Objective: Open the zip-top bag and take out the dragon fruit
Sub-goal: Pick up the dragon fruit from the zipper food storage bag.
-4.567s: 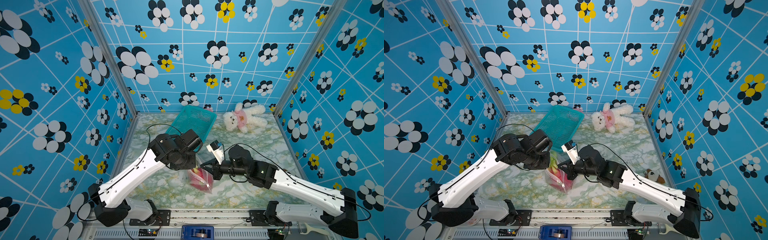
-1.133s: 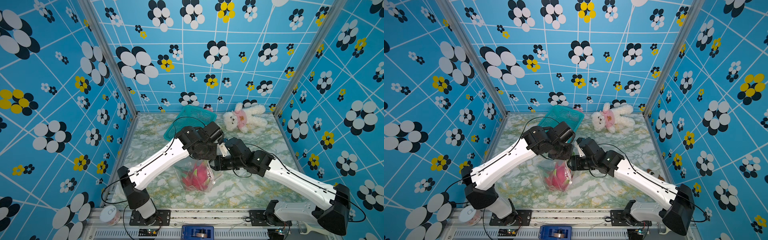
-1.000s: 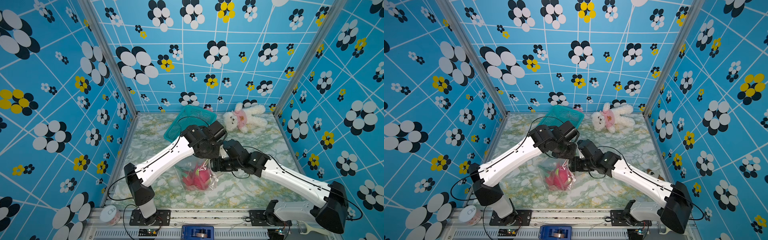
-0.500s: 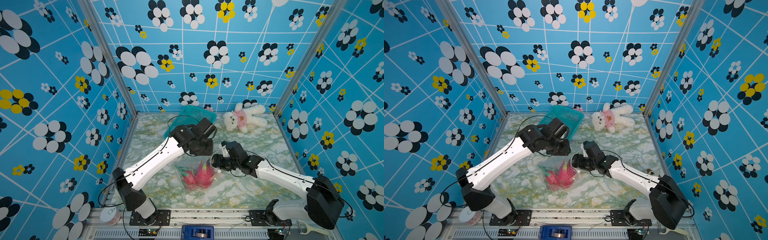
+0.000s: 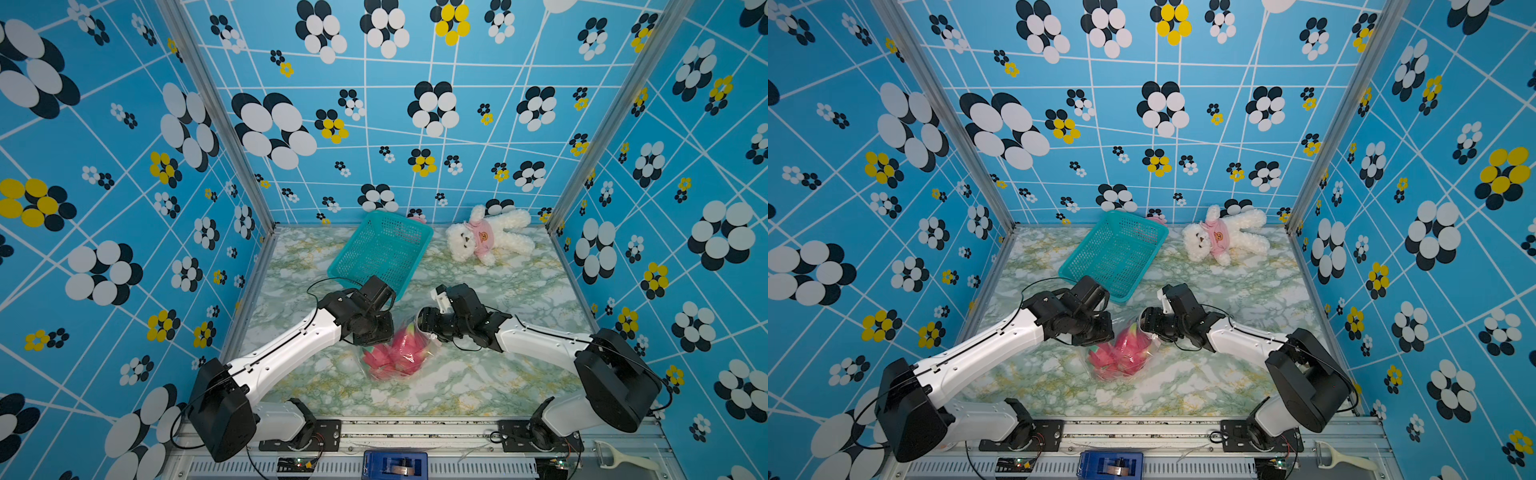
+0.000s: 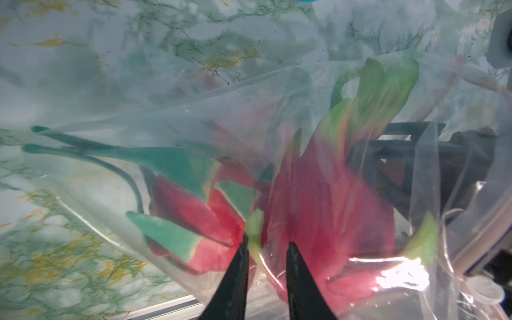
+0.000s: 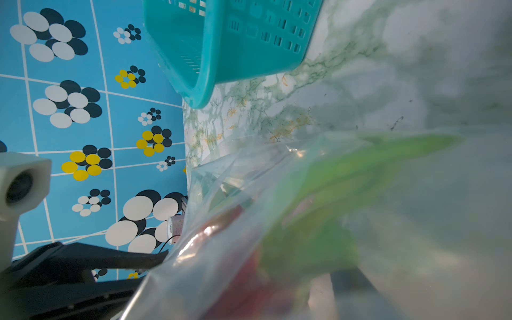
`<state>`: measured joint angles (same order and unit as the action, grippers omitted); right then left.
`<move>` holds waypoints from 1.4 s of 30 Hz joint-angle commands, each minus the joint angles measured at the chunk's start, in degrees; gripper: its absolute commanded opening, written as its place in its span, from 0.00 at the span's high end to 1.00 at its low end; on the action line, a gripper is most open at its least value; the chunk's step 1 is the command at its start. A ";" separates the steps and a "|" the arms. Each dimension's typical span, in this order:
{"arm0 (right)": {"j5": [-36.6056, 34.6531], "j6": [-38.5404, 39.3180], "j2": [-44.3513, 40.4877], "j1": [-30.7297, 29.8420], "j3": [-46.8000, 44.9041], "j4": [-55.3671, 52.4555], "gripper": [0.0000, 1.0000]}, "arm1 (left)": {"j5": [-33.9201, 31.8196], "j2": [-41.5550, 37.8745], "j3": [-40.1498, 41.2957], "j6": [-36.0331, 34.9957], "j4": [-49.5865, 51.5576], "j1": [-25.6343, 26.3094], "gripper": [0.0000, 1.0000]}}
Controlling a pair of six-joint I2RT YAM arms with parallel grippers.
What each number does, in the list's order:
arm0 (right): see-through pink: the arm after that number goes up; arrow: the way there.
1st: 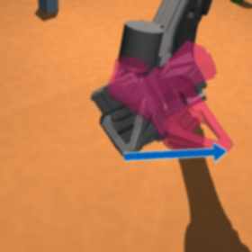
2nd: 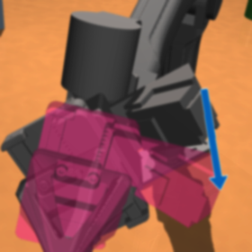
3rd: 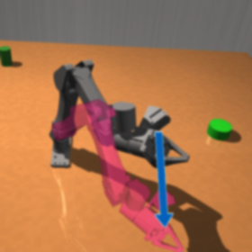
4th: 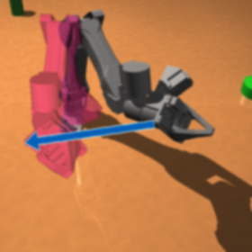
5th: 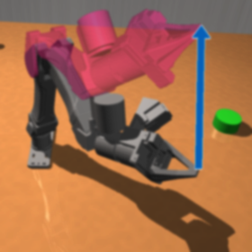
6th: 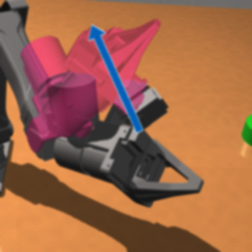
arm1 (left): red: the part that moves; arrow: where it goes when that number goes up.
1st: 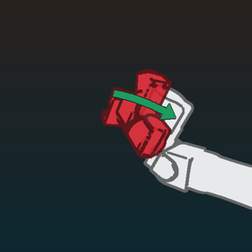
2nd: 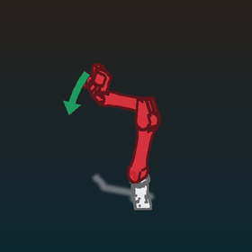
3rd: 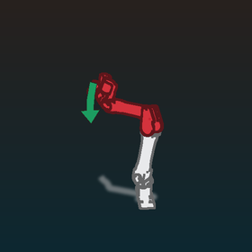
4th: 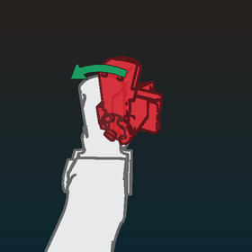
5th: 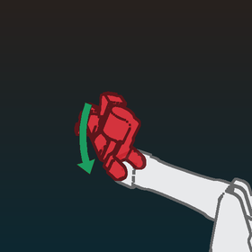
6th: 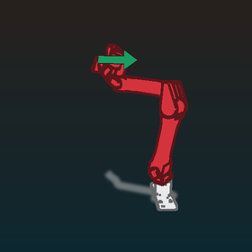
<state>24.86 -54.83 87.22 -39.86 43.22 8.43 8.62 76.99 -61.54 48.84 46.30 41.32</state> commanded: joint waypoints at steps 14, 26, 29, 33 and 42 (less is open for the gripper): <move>-7.92 4.03 -2.51 0.36 1.54 -5.14 0.81 | -0.58 4.98 1.20 -3.69 -0.51 0.42 0.77; -23.26 17.55 -14.13 0.40 3.24 -18.81 0.96 | -2.61 10.30 2.55 -5.85 2.74 0.53 0.77; -27.31 20.24 -17.07 0.44 3.28 -21.22 0.96 | -2.58 11.31 3.09 -5.99 2.23 0.60 0.77; -33.34 23.08 -21.87 0.40 2.77 -22.74 0.97 | -2.56 12.05 3.50 -6.22 1.79 0.57 0.77; -47.03 24.40 -31.90 0.50 -0.35 -15.99 1.00 | -2.11 13.80 2.69 -6.70 0.72 0.57 0.77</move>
<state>-12.75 -32.18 57.63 -39.70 44.07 -11.51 7.25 89.97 -59.81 43.24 43.75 41.39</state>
